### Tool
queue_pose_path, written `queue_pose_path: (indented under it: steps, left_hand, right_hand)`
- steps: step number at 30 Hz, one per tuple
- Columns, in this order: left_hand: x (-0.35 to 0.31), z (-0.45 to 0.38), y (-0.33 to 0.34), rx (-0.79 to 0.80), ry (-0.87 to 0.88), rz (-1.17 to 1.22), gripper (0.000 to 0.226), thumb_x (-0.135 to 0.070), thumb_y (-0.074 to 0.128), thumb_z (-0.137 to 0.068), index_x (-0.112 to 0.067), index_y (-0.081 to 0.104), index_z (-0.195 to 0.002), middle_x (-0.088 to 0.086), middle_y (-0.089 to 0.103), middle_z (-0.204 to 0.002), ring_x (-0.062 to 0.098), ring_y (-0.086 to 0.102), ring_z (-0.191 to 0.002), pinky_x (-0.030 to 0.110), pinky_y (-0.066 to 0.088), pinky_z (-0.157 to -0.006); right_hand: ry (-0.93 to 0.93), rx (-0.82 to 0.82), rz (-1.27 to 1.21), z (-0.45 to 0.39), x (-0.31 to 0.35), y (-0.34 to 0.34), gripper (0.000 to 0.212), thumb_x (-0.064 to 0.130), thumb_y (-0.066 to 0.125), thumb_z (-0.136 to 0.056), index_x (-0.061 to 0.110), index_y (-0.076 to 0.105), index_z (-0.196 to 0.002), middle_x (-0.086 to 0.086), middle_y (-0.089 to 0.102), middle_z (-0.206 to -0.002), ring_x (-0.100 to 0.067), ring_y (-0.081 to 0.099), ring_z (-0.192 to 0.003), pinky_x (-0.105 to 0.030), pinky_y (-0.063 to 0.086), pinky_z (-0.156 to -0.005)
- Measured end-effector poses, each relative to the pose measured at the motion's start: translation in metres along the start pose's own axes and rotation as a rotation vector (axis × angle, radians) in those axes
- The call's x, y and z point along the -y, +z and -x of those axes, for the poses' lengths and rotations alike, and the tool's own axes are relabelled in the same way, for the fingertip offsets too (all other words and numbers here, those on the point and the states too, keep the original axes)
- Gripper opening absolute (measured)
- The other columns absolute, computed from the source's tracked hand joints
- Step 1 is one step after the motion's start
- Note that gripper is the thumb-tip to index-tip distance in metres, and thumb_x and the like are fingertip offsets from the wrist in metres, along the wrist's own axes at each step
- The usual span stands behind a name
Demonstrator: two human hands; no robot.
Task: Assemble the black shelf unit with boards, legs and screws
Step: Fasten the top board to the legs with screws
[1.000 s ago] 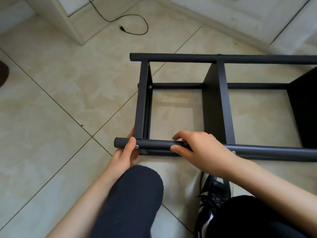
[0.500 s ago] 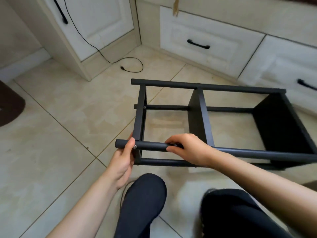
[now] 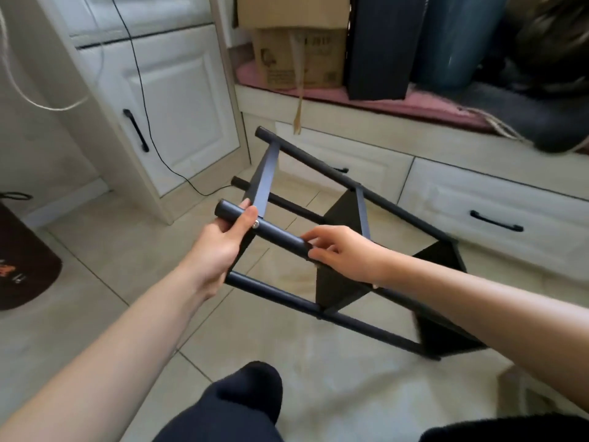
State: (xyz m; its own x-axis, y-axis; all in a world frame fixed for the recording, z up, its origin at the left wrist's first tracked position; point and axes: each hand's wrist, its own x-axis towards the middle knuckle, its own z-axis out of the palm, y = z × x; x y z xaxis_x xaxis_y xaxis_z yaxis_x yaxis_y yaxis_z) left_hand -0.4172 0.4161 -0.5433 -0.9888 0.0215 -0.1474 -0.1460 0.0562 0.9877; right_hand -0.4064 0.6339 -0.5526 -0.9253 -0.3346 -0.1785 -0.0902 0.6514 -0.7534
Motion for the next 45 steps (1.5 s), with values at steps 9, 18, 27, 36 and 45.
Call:
queue_pose_path:
  steps: [9,18,27,36,45]
  left_hand:
    - [-0.106,0.018,0.051,0.166,0.285,-0.287,0.065,-0.053,0.062,-0.092,-0.029,0.046,-0.151,-0.012,0.058,-0.135,0.001,0.053,-0.122,0.020,0.036,-0.107]
    - [-0.146,0.082,0.125,0.132,0.675,-0.454,0.027,-0.041,0.071,-0.091,-0.018,0.068,-0.106,-0.016,0.066,-0.096,-0.002,0.064,-0.089,0.022,0.055,-0.085]
    - [-0.101,0.096,0.139,-0.080,0.845,-0.585,0.042,-0.042,0.073,-0.089,-0.022,0.060,-0.123,-0.011,0.065,-0.115,0.008,0.058,-0.114,0.037,0.001,-0.125]
    - [-0.104,0.093,0.127,-0.049,0.861,-0.517,0.040,-0.028,0.076,-0.088,-0.021,0.063,-0.126,-0.013,0.068,-0.110,0.011,0.061,-0.111,0.042,0.005,-0.126]
    - [-0.115,0.098,0.110,0.065,0.836,-0.506,0.051,-0.016,0.077,-0.087,-0.018,0.061,-0.136,-0.009,0.068,-0.116,-0.002,0.057,-0.110,0.052,0.019,-0.122]
  right_hand:
    - [-0.031,-0.270,-0.120,0.073,0.034,-0.050,0.031,0.017,0.051,-0.101,0.017,0.054,-0.132,-0.005,0.068,-0.116,-0.017,0.064,-0.108,-0.038,0.052,-0.098]
    - [-0.076,-0.440,-0.390,0.146,0.020,-0.050,0.025,0.015,0.051,-0.101,0.029,0.053,-0.121,-0.002,0.069,-0.111,-0.011,0.067,-0.102,-0.020,0.057,-0.073]
    - [-0.073,-0.449,-0.535,0.155,0.008,-0.049,0.017,0.017,0.060,-0.097,0.027,0.061,-0.110,0.002,0.075,-0.102,-0.011,0.072,-0.095,-0.026,0.060,-0.076]
    - [-0.067,-0.484,-0.597,0.149,0.014,-0.042,0.012,0.015,0.065,-0.094,0.023,0.066,-0.103,0.003,0.077,-0.095,-0.016,0.073,-0.088,-0.037,0.062,-0.077]
    - [-0.034,-0.330,-0.622,0.144,0.015,-0.045,0.016,0.017,0.066,-0.094,0.023,0.067,-0.109,0.005,0.076,-0.103,-0.010,0.071,-0.098,-0.034,0.060,-0.080]
